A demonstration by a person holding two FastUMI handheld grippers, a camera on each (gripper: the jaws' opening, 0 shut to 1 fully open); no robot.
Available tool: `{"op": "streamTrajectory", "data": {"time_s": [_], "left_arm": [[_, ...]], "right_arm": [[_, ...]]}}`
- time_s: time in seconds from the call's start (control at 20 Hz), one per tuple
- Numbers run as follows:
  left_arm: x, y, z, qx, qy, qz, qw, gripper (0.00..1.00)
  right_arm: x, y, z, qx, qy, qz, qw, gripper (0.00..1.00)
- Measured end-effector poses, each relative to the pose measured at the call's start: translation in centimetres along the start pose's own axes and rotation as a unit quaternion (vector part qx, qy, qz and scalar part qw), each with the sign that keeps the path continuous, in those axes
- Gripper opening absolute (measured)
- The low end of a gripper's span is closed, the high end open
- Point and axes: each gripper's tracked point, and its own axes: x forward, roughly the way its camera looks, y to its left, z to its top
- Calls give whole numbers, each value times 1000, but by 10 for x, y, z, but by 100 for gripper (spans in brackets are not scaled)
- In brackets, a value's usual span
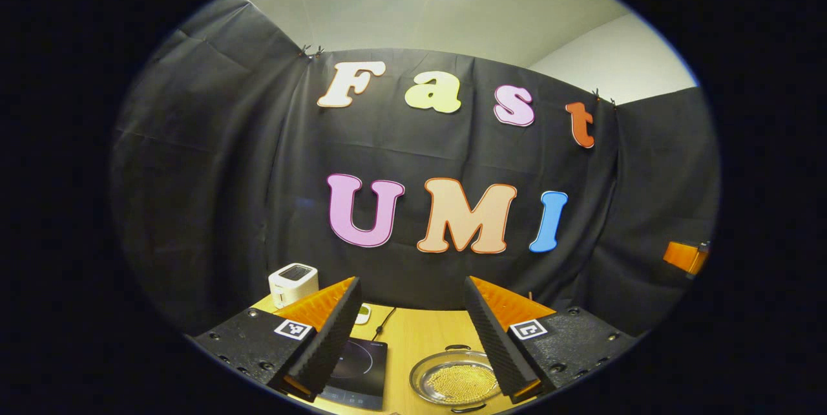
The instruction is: First push the handle of the pot to place it horizontally, then grasp the pot with both hands and set it on the induction cooktop.
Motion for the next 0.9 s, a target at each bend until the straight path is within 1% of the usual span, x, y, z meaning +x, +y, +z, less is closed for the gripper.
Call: {"op": "streamTrajectory", "data": {"time_s": [0.05, 0.1, 0.15, 0.25, 0.3, 0.35, 0.4, 0.5, 0.55, 0.6, 0.65, 0.7, 0.85, 0.9], "left_arm": [[3, -2, -1, 1, 1, -3, 1000, 92], [5, -4, -3, 4, 3, -6, 1000, 92], [7, -6, -4, 6, 5, -8, 1000, 92], [11, -8, -9, 7, 11, -10, 1000, 92], [11, -9, -10, 6, 13, -13, 1000, 95], [11, -10, -12, 4, 15, -14, 1000, 95], [12, -11, -14, 3, 17, -14, 1000, 91], [10, -9, -17, 2, 20, -12, 1000, 91], [8, -7, -18, 2, 20, -8, 1000, 95], [6, -4, -18, 2, 20, -4, 1000, 95], [4, -1, -17, 2, 20, 1, 1000, 91], [3, 3, -17, 2, 17, 6, 1000, 95], [-4, 15, -15, 7, 12, 24, 1000, 95], [-7, 18, -17, 9, 13, 26, 1000, 90]], "right_arm": [[1, -2, 0, -1, 0, -3, 1000, 92], [1, -4, -1, 0, 1, -6, 1000, 99], [1, -7, -2, 2, 2, -9, 1000, 92], [2, -14, -3, 6, 2, -15, 1000, 92], [3, -17, -3, 9, 2, -18, 1000, 92], [4, -19, -5, 12, 2, -21, 1000, 92], [5, -21, -5, 15, 4, -22, 1000, 92], [6, -23, -9, 22, 8, -23, 999, 92], [7, -24, -12, 24, 9, -23, 999, 92], [8, -24, -14, 27, 10, -22, 999, 92], [9, -23, -19, 31, 13, -19, 999, 92], [10, -21, -23, 36, 15, -14, 999, 92], [13, -13, -41, 46, 31, 0, 998, 90], [14, -11, -47, 46, 37, 4, 998, 89]]}}
